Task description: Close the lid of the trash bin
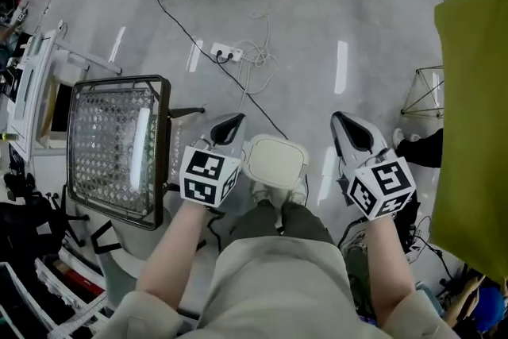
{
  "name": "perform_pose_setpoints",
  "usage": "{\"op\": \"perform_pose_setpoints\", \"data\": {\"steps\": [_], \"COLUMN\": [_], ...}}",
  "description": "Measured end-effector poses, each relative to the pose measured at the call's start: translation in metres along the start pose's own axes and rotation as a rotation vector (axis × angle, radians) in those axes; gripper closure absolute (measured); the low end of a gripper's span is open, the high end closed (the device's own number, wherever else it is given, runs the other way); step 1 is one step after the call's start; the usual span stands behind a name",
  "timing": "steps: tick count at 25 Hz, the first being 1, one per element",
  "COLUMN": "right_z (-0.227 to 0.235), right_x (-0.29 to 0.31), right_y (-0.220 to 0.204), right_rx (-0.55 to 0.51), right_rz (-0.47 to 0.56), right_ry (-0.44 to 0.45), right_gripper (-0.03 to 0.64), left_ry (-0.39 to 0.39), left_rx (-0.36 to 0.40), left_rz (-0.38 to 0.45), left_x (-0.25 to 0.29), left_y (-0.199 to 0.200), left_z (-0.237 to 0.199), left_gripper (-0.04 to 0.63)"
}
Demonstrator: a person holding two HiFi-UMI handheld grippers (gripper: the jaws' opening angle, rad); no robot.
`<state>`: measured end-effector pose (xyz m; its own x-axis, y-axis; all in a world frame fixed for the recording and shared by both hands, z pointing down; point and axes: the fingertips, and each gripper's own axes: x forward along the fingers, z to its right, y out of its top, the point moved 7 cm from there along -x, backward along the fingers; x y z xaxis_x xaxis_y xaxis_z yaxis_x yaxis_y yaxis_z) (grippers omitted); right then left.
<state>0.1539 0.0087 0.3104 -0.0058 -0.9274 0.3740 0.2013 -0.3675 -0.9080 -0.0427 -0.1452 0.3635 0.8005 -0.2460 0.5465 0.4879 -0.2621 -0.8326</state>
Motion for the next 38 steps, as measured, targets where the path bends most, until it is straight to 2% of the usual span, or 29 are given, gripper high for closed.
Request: {"op": "perform_pose_setpoints", "data": {"steps": [6, 10, 16, 22, 28, 32, 38], "right_z": [-0.03, -0.045, -0.062, -0.068, -0.077, -0.087, -0.086], "right_x": [-0.046, -0.069, -0.101, -0.118, -0.118, -0.117, -0.107], "right_y": [0.059, 0.093, 0.124, 0.145, 0.148, 0.151, 0.141], "right_rx": [0.009, -0.026, -0.103, -0.139, -0.162, -0.181, -0.211], "right_rz": [0.117, 0.212, 0.297, 0.331, 0.34, 0.346, 0.356], "right_ry": [0.026, 0.027, 0.028, 0.035, 0.039, 0.046, 0.05], "right_gripper": [0.614, 0.614, 0.615, 0.615, 0.615, 0.615, 0.614], "left_ry": [0.08, 0.117, 0.145, 0.169, 0.185, 0.191, 0.188], "left_rx": [0.099, 0.194, 0.206, 0.274, 0.269, 0.295, 0.298], "left_rz": [0.201, 0.283, 0.387, 0.43, 0.462, 0.499, 0.486], "left_x": [-0.069, -0.104, -0.15, -0.164, -0.175, -0.185, -0.173], "left_y": [0.065, 0.091, 0.123, 0.144, 0.147, 0.147, 0.134], "left_z": [0.012, 0.022, 0.049, 0.058, 0.055, 0.052, 0.047], "left_gripper": [0.594, 0.594, 0.594, 0.594, 0.594, 0.594, 0.594]}}
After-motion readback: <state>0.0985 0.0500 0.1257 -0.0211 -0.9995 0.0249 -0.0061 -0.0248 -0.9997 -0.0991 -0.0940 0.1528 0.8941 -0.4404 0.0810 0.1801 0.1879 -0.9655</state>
